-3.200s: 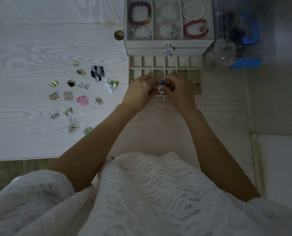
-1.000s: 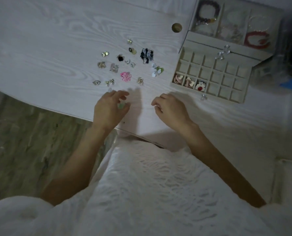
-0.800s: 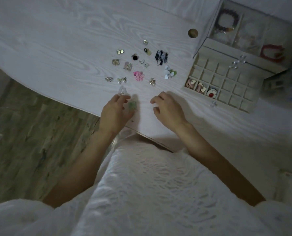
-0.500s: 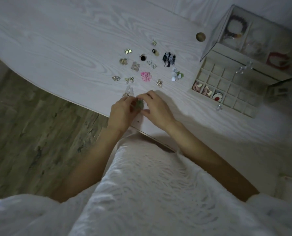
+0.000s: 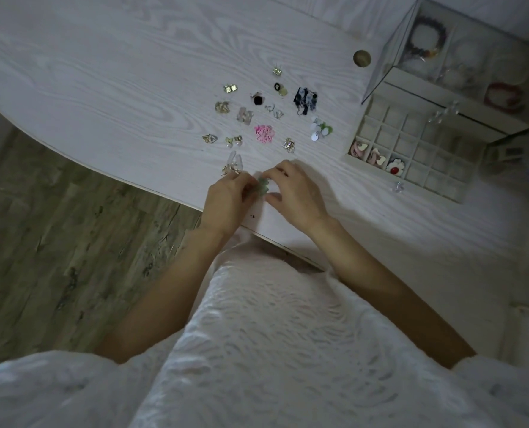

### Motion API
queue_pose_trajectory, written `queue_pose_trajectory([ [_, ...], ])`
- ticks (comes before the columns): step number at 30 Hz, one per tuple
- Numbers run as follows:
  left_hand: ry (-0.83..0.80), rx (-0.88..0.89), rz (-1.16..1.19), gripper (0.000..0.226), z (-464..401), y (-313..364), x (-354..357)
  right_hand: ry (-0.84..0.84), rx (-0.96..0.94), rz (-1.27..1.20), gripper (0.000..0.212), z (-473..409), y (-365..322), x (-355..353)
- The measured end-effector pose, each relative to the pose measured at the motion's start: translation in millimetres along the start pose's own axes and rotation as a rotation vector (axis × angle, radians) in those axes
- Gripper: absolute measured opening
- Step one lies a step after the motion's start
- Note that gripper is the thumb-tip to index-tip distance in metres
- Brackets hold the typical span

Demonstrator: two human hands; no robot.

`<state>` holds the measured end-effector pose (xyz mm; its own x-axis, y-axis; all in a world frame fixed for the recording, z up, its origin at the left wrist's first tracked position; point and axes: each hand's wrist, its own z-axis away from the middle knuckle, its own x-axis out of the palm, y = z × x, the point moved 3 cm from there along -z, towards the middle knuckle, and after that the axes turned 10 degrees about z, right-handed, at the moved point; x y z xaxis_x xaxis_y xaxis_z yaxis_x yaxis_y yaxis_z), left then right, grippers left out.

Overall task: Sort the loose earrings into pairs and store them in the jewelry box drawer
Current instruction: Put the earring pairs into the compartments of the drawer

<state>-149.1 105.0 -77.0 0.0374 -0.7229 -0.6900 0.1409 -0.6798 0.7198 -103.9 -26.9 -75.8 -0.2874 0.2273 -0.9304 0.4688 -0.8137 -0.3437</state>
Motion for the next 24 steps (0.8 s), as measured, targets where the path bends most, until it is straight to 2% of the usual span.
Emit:
queue_pose_trajectory([
  [6,-0.011,0.054,-0.037,0.014,0.3,3.4,3.3,0.017,0.007,0.001,0.021,-1.3,7.8,-0.4],
  [9,-0.047,0.087,0.027,0.013,-2.4,12.5,7.3,0.029,0.04,-0.081,0.018,4.8,19.9,-7.7],
  [11,-0.066,0.099,0.102,0.015,-7.2,21.0,10.5,0.027,0.12,-0.222,0.017,11.6,31.9,-13.8],
  [14,-0.1,0.157,0.181,0.017,-18.2,44.1,18.5,0.022,0.33,-0.721,0.012,24.8,51.7,-23.4],
  [15,-0.115,0.182,0.203,0.016,-22.3,53.9,22.0,0.047,0.386,-0.863,0.014,29.5,58.4,-26.1],
  [17,-0.15,0.226,0.242,0.014,-34.0,77.1,31.5,0.13,0.459,-0.976,0.016,36.6,75.7,-37.0],
  [21,-0.165,0.269,0.302,0.012,-68.2,116.3,49.5,0.308,0.538,-1.008,0.02,36.2,109.3,-67.4],
  [24,-0.135,0.226,0.292,0.011,-101.0,130.8,64.1,0.436,0.652,-0.98,0.026,25.8,140.9,-86.5],
])
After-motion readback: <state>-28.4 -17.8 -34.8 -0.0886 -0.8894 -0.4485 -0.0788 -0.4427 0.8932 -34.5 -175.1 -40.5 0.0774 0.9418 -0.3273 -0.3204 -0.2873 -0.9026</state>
